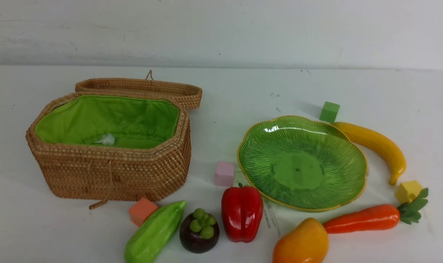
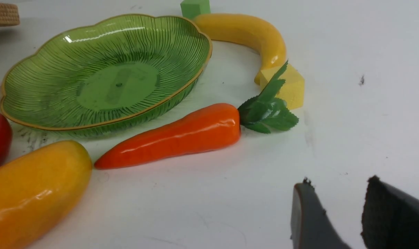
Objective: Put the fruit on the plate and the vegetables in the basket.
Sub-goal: Take a chayote with your left arm and place it on the basket on the left.
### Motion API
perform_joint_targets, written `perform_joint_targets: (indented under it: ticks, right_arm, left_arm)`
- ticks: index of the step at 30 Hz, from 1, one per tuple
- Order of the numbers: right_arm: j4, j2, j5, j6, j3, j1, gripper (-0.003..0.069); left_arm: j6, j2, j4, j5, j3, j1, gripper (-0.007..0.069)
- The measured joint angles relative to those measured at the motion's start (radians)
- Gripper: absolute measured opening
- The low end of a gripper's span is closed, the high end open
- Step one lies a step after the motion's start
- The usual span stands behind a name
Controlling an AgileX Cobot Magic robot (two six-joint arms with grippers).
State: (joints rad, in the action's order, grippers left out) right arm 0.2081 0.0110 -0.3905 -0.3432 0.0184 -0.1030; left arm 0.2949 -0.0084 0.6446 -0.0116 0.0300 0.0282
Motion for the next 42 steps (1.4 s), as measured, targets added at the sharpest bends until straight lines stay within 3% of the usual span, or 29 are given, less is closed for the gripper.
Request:
perform_joint_targets:
  ticks: [2, 7, 10, 11, 14, 21, 25, 27, 28, 31, 36, 38, 42]
  right_arm:
    - [0.0, 0.0, 0.0, 0.0, 0.0, 0.0, 0.024]
    - [0.015, 0.0, 0.019, 0.0, 0.002, 0.0, 0.024]
    - [-0.001, 0.0, 0.082, -0.015, 0.009, 0.0, 0.024]
    - [-0.027, 0.0, 0.136, -0.038, 0.009, 0.0, 0.024]
    - [-0.084, 0.0, 0.278, -0.114, 0.009, 0.0, 0.024]
    - [-0.105, 0.0, 0.485, -0.305, 0.008, 0.0, 0.0234]
    - [-0.052, -0.03, 0.313, -0.484, -0.092, -0.012, 0.0155]
    - [-0.028, -0.056, 0.259, -0.497, -0.145, -0.028, 0.0122]
    - [-0.001, -0.12, 0.14, -0.485, -0.268, -0.083, 0.0061]
    - [-0.022, -0.213, -0.033, -0.401, -0.434, -0.194, -0.0006]
    - [-0.163, -0.38, -0.485, -0.13, -0.782, -0.45, -0.0017]
    - [-0.208, -0.434, -0.64, -0.084, -0.892, -0.537, -0.0017]
    - [-0.237, -0.492, -0.793, -0.058, -1.02, -0.647, -0.0015]
  left_arm:
    - [0.001, 0.0, 0.077, -0.036, 0.0, 0.0, 0.0239]
    - [-0.01, 0.0, 0.117, -0.017, -0.044, 0.0, 0.0216]
    - [-0.052, 0.0, 0.095, 0.042, -0.138, 0.0, 0.0149]
    - [-0.093, 0.0, 0.072, 0.089, -0.21, 0.0, 0.0083]
    - [-0.19, 0.016, 0.04, 0.189, -0.337, 0.0, -0.0013]
    - [-0.375, 0.235, 0.029, 0.409, -0.483, 0.0, -0.0013]
    - [-0.438, 0.365, 0.036, 0.554, -0.538, 0.0, -0.0013]
    - [-0.474, 0.407, 0.036, 0.608, -0.563, 0.0, -0.0013]
    - [-0.53, 0.464, 0.035, 0.69, -0.607, 0.001, -0.0013]
    - [-0.576, 0.543, 0.031, 0.775, -0.665, 0.027, -0.0013]
    - [-0.599, 0.682, -0.03, 0.872, -0.779, 0.156, -0.0013]
    - [-0.596, 0.728, -0.078, 0.908, -0.814, 0.206, -0.0013]
    - [-0.551, 0.828, -0.186, 0.975, -0.875, 0.294, -0.0013]
